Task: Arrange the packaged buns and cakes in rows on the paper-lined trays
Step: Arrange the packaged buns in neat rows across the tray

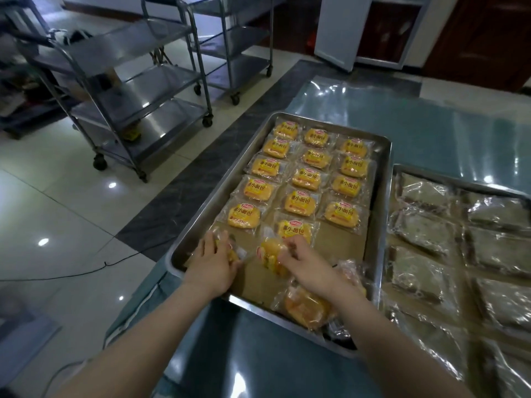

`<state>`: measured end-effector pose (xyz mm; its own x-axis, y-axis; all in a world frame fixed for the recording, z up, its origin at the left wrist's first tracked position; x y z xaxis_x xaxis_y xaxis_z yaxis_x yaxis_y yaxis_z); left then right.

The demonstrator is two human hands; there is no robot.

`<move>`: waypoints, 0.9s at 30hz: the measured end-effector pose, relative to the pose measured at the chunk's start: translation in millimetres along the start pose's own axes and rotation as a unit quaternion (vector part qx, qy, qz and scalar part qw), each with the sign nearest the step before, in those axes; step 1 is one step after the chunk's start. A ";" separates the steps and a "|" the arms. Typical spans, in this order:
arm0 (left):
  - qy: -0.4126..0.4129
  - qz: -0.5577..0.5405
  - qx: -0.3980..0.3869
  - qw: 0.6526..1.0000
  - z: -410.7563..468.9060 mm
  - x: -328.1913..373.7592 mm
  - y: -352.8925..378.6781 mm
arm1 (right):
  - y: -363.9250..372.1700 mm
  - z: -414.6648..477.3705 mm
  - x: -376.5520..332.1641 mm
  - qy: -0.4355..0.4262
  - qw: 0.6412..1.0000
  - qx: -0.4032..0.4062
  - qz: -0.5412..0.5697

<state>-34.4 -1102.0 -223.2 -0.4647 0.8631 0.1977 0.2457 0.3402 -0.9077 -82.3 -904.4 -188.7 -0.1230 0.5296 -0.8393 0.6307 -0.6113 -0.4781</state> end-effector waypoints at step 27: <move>0.092 -0.144 0.191 0.967 -4.5 40.9 -32.3 | -58.0 -0.8 20.5 0.040 0.820 0.236 0.520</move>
<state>-57.5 -1076.0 -184.1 -0.2988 0.8169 0.4933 -0.2194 0.4443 -0.8686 -120.8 -857.6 -178.0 0.3565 -0.3971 -0.8457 -0.0068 -0.9062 0.4227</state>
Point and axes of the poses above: each hand's wrist, its own z-axis towards the middle knuckle, its own y-axis out of the palm, x = y × z, the point moved 5 cm from there along z, towards the middle knuckle, and after that the axes turned 7 degrees about -y, right-handed, at the moved point
